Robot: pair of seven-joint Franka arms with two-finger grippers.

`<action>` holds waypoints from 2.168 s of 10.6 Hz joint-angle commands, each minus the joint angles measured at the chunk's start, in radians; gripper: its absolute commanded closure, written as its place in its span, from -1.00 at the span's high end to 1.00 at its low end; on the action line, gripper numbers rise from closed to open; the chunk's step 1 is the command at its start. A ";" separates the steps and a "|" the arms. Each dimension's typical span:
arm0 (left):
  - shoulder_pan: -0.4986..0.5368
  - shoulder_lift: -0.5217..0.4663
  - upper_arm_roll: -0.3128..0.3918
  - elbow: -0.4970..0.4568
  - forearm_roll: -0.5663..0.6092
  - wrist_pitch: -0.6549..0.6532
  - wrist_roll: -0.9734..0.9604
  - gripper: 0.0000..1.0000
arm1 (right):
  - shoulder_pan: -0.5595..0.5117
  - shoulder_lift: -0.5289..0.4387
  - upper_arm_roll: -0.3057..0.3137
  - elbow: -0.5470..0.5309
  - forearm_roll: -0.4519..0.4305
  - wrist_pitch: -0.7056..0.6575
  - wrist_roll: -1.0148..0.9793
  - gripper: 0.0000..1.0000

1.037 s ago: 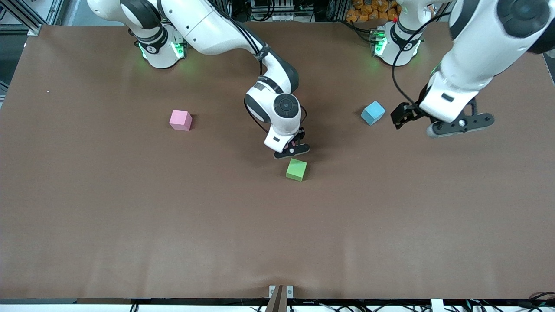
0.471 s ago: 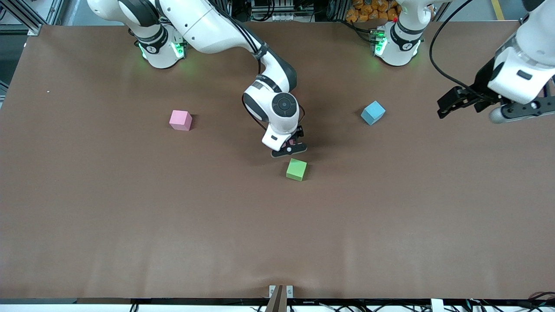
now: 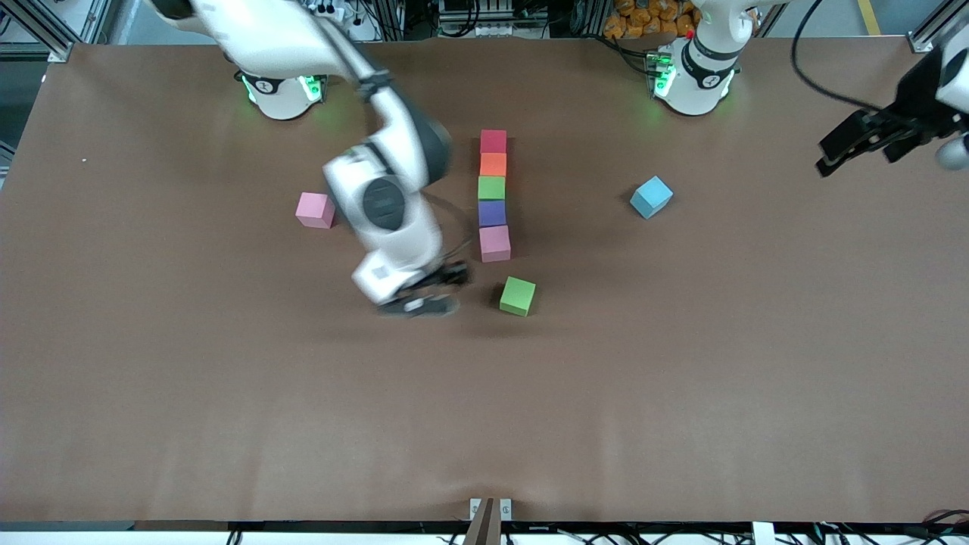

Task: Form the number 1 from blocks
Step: 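Set the pink cube against the purple cube with the right gripper, then open the right gripper and lift away from the pink cube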

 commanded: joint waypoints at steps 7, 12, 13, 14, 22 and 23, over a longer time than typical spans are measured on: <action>-0.186 0.059 0.177 0.006 0.043 -0.030 0.163 1.00 | -0.535 -0.278 0.018 -0.249 -0.021 -0.139 -0.564 1.00; -0.187 0.082 0.173 0.010 0.077 -0.012 0.144 1.00 | -0.454 -0.564 -0.052 -0.348 -0.019 -0.230 -0.563 1.00; -0.187 0.080 0.172 0.012 0.077 -0.012 0.143 1.00 | -0.426 -0.568 -0.071 -0.267 -0.018 -0.274 -0.570 1.00; -0.186 0.077 0.172 0.012 0.076 -0.012 0.141 1.00 | -0.426 -0.566 -0.069 -0.165 -0.018 -0.343 -0.571 1.00; -0.184 0.068 0.170 0.012 0.066 -0.010 0.130 1.00 | -0.426 -0.560 -0.071 0.037 -0.015 -0.617 -0.570 1.00; -0.184 0.068 0.170 0.012 0.066 -0.010 0.130 1.00 | -0.426 -0.558 -0.071 0.037 -0.015 -0.617 -0.570 1.00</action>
